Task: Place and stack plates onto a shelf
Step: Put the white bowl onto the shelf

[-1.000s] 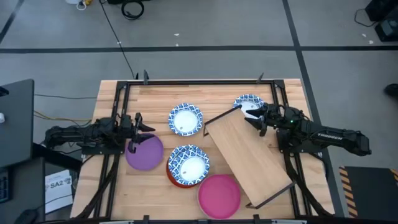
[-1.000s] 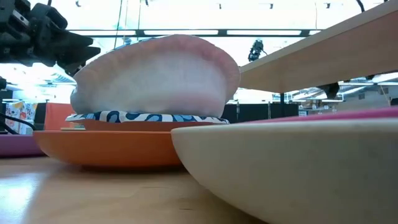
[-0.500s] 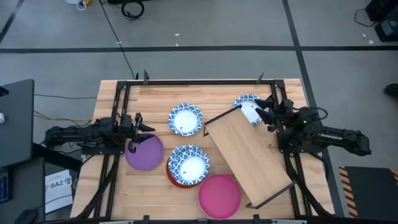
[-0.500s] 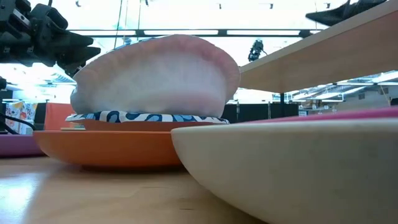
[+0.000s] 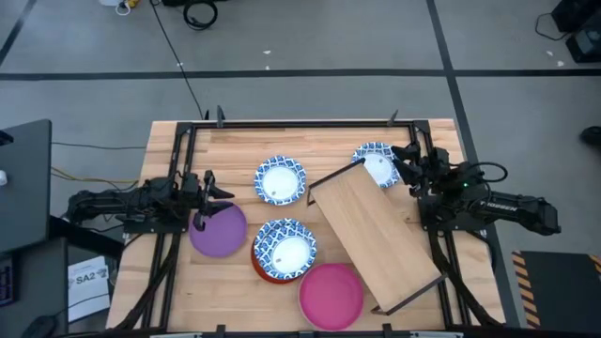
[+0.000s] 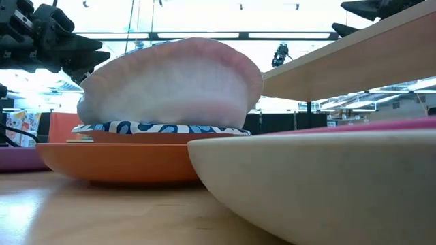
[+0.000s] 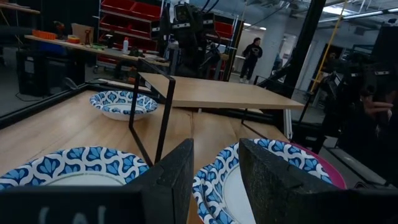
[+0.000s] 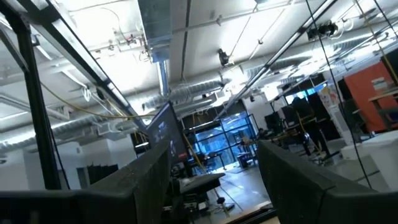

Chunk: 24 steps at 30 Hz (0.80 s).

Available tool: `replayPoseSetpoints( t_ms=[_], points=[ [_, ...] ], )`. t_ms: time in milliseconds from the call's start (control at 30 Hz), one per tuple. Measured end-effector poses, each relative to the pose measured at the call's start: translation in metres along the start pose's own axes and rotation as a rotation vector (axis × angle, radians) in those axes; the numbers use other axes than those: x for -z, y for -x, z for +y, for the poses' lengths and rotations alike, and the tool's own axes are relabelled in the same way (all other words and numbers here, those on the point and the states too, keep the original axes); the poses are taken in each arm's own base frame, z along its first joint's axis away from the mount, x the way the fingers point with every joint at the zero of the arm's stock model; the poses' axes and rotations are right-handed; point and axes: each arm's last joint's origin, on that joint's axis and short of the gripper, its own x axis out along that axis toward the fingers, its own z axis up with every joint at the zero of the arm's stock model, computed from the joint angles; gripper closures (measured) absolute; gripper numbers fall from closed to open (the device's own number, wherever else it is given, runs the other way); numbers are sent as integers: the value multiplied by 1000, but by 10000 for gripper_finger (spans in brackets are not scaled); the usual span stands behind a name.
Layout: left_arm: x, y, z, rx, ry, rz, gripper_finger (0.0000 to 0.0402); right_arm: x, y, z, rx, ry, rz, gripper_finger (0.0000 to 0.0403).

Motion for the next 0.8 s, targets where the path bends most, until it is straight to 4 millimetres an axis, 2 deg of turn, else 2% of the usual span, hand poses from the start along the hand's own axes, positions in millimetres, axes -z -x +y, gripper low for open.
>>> replayPoseSetpoints(
  t_ms=[200,367,533,800],
  points=[
    [0,0,0,0,-31,0,269,-2,0,0,2,-2,-15,158],
    [0,0,0,0,-26,0,269,-15,-7,5,-8,-8,-44,158],
    [0,0,0,0,-26,0,269,-26,-19,9,21,-10,-20,158],
    [0,0,0,0,-26,0,269,-37,-47,10,148,-12,132,158]
  ],
)
